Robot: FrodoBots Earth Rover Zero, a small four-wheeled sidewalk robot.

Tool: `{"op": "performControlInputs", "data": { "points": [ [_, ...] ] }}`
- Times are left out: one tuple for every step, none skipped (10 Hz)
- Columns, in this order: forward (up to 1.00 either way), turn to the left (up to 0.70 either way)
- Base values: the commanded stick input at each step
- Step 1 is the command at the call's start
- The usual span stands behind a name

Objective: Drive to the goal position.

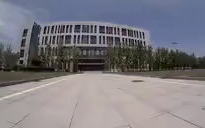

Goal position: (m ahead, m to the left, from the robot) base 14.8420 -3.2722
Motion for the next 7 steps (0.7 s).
{"op": "performControlInputs", "data": {
  "points": [
    [0.50,0.48],
    [0.50,0.41],
    [0.50,0.03],
    [0.50,0.01],
    [0.50,0.01],
    [0.50,0.01],
    [0.50,0.01]
  ]
}}
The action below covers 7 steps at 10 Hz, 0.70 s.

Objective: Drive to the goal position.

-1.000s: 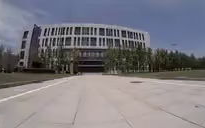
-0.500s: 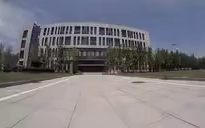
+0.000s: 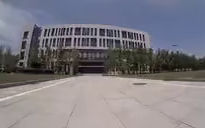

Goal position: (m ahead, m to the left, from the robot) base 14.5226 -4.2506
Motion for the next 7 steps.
{"op": "performControlInputs", "data": {
  "points": [
    [0.50,0.01],
    [0.50,0.01],
    [0.50,0.01],
    [0.50,0.01],
    [0.50,0.01],
    [0.50,0.01],
    [0.50,0.01]
  ]
}}
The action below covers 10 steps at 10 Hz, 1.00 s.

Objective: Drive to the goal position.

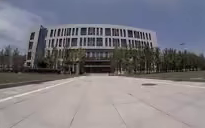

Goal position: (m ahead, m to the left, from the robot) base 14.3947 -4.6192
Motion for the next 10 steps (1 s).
{"op": "performControlInputs", "data": {
  "points": [
    [0.50,0.01],
    [0.50,0.01],
    [0.50,0.01],
    [0.50,0.01],
    [0.50,0.01],
    [0.50,0.01],
    [0.50,0.01],
    [0.50,0.01],
    [0.50,0.01],
    [0.50,0.01]
  ]
}}
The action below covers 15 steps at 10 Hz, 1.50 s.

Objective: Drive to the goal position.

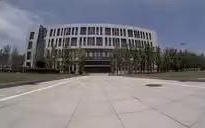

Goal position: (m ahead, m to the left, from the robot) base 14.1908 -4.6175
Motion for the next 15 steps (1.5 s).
{"op": "performControlInputs", "data": {
  "points": [
    [0.50,0.01],
    [0.50,0.01],
    [0.50,0.01],
    [0.50,0.01],
    [0.50,0.01],
    [0.50,0.01],
    [0.50,0.01],
    [0.50,0.01],
    [0.50,0.01],
    [0.18,0.00],
    [0.00,0.00],
    [0.00,0.00],
    [0.00,0.00],
    [0.00,0.00],
    [0.00,0.00]
  ]
}}
